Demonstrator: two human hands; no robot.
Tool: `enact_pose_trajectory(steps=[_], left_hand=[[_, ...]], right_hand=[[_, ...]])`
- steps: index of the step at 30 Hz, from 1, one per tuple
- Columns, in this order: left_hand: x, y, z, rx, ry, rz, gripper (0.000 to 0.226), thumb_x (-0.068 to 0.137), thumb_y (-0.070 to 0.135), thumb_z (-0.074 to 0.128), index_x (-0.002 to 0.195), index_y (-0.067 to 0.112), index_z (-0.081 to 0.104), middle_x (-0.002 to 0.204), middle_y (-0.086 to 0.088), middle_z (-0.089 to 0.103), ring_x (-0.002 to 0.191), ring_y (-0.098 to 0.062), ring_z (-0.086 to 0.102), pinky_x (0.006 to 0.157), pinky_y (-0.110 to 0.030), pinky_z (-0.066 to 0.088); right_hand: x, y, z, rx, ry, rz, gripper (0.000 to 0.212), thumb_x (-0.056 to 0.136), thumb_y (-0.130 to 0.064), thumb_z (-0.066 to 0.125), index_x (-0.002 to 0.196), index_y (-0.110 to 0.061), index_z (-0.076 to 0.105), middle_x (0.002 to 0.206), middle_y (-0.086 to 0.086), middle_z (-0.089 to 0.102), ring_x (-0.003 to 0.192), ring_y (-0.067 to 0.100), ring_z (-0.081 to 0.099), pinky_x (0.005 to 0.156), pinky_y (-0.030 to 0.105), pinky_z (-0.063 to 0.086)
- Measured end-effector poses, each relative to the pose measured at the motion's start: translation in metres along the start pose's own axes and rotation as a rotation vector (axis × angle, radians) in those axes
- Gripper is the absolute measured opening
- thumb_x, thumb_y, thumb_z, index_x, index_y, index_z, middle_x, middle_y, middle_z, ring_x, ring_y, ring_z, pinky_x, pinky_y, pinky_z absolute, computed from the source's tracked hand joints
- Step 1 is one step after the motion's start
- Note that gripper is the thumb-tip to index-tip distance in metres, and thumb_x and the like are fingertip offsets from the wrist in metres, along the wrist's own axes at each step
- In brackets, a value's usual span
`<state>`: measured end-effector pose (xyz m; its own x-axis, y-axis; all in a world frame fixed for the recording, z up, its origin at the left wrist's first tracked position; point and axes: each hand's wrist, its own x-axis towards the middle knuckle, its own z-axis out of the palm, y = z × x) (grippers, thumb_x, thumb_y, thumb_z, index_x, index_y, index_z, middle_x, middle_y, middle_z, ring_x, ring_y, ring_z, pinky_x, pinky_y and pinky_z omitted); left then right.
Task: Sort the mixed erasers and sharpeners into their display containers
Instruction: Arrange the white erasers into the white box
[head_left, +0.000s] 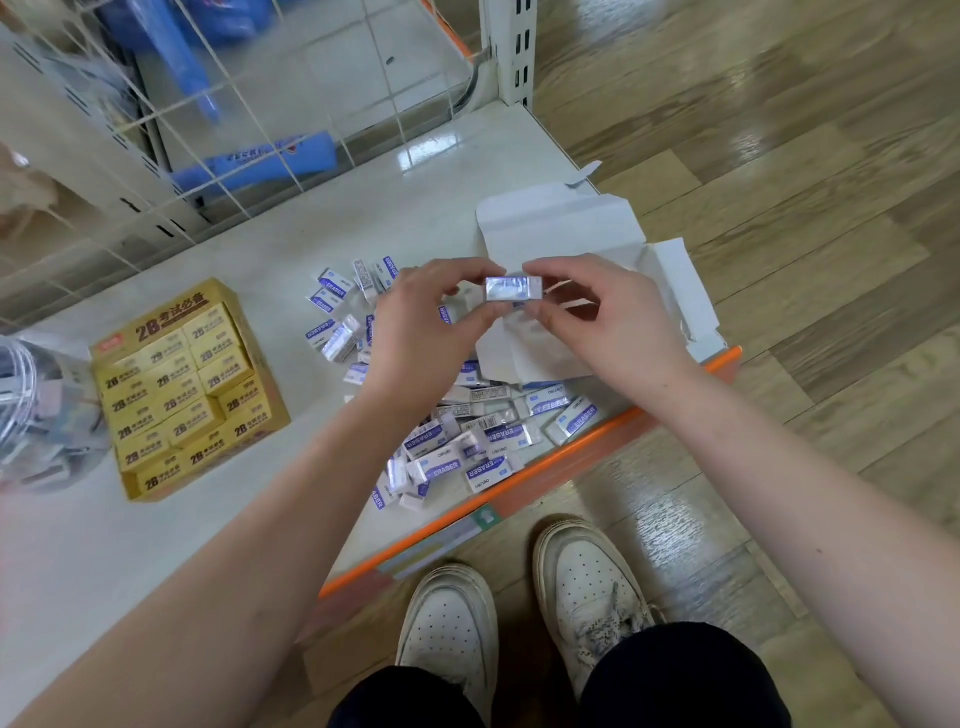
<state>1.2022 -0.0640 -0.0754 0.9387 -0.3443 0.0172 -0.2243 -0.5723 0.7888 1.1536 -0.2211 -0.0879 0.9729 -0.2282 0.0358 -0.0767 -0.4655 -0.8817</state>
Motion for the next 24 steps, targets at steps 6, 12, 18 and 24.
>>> enact_pose_trajectory(steps=[6,12,18,24], left_hand=[[0.000,0.015,0.008,-0.103,0.075,-0.105,0.032,0.083,0.037,0.070,0.111,0.033,0.057,0.090,0.024,0.066,0.083,0.008,0.055,0.072,-0.008,0.040],[0.004,0.030,0.023,-0.209,0.033,-0.188,0.016,0.084,0.037,0.069,0.098,0.032,0.064,0.075,0.018,0.068,0.066,0.012,0.057,0.065,-0.010,0.041],[0.004,0.044,0.027,-0.537,-0.015,-0.246,0.017,0.089,0.010,0.063,0.102,0.020,0.065,0.086,-0.003,0.069,0.073,-0.008,0.067,0.068,-0.023,0.056],[0.006,0.042,0.030,-0.453,-0.039,-0.190,0.022,0.091,0.008,0.060,0.110,0.018,0.065,0.088,0.004,0.068,0.079,-0.002,0.067,0.072,-0.015,0.053]], right_hand=[[-0.003,0.001,-0.009,0.064,0.134,0.035,0.019,0.082,-0.016,0.071,0.098,-0.022,0.064,0.076,-0.017,0.060,0.072,-0.005,0.057,0.070,0.005,0.043],[-0.010,0.003,-0.014,0.165,0.170,0.050,0.022,0.076,-0.014,0.077,0.091,-0.016,0.061,0.076,-0.006,0.064,0.070,0.003,0.060,0.070,0.012,0.048],[-0.013,0.004,-0.019,0.193,0.114,0.048,0.022,0.076,-0.012,0.076,0.092,-0.012,0.061,0.083,0.003,0.068,0.078,0.010,0.065,0.075,0.018,0.052],[-0.010,0.010,-0.030,0.036,0.177,-0.082,0.029,0.078,-0.012,0.072,0.102,-0.016,0.056,0.098,-0.005,0.057,0.080,0.009,0.059,0.070,0.018,0.051]])
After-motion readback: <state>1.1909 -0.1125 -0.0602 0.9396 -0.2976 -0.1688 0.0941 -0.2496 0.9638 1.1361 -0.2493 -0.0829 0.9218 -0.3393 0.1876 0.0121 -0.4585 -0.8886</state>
